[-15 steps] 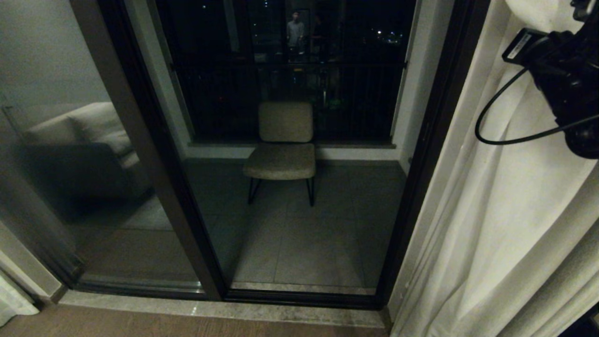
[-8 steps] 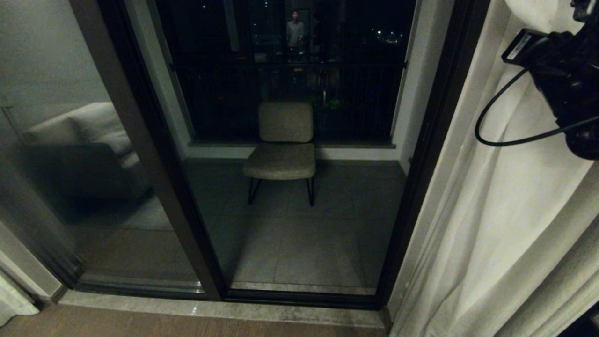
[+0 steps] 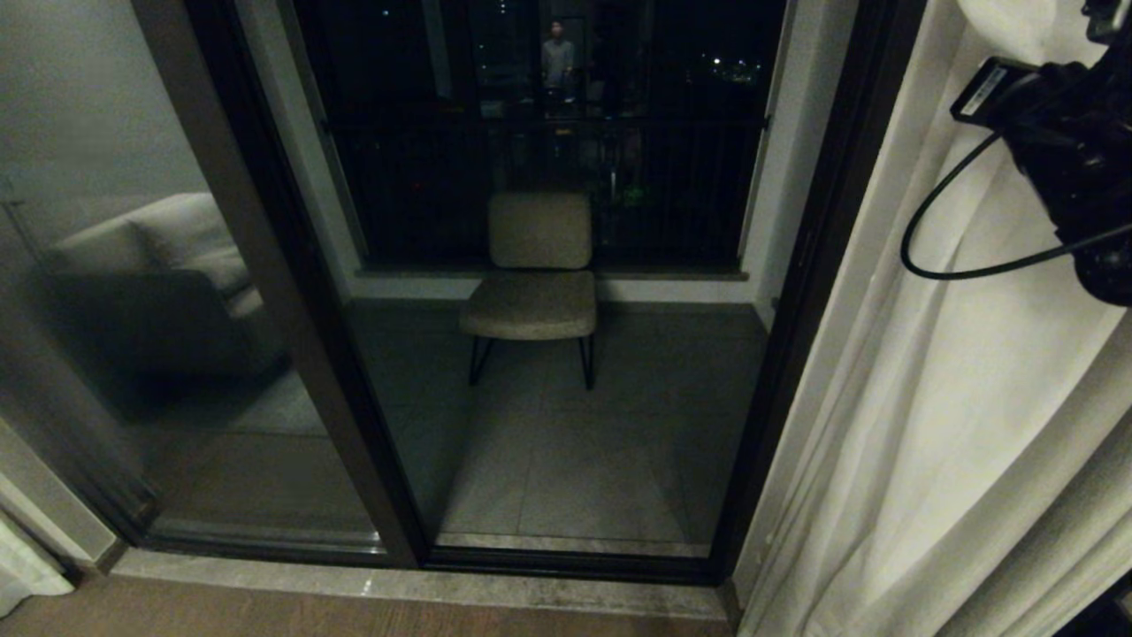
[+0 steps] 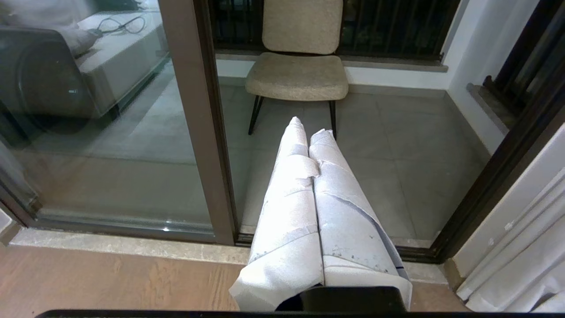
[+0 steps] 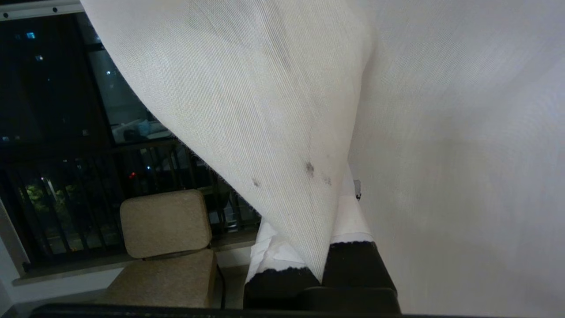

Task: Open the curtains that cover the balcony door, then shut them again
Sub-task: Close the inner curtains on both sides

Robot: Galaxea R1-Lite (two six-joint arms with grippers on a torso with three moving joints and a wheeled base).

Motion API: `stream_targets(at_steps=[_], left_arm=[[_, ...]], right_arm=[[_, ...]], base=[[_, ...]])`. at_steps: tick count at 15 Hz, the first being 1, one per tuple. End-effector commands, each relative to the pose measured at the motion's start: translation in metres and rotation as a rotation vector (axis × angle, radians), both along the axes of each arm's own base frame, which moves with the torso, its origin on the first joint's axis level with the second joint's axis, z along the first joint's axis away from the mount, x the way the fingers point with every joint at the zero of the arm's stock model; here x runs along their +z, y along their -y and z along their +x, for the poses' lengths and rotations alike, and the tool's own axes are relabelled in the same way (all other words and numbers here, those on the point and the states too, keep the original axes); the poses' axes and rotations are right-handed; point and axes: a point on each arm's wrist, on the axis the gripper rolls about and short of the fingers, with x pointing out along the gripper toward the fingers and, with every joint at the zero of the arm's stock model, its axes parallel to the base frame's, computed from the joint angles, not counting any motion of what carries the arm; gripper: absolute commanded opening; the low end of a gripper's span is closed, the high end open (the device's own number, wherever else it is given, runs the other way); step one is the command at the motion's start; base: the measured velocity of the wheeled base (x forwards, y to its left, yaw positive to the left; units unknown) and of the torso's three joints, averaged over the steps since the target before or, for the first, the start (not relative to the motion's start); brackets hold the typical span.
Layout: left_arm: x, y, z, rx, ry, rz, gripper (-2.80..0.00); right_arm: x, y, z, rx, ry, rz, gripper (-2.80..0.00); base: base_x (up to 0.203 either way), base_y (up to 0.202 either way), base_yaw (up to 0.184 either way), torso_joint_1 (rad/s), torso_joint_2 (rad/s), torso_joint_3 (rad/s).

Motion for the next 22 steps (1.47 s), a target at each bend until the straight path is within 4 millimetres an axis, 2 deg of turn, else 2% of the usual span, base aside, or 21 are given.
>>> stream_targets(at_steps=[1,22], left_arm=[[-0.0001,0.0000,0.0000,0.000,0.000,-0.001,-2.80],[-0.0001,0.0000,0.0000,0.000,0.000,-0.001,-2.80]], right_arm=[[0.0018,0.0001,-0.0017,-0.001,0.009,0.001,-2.80],[0.0001,0.0008,-0.0063,-0.006,-0.003,0.001,-2.80]], base=[[0.000,0.000,0.000,0.000,0.00,0.000],[0.000,0.000,0.000,0.000,0.00,0.000]])
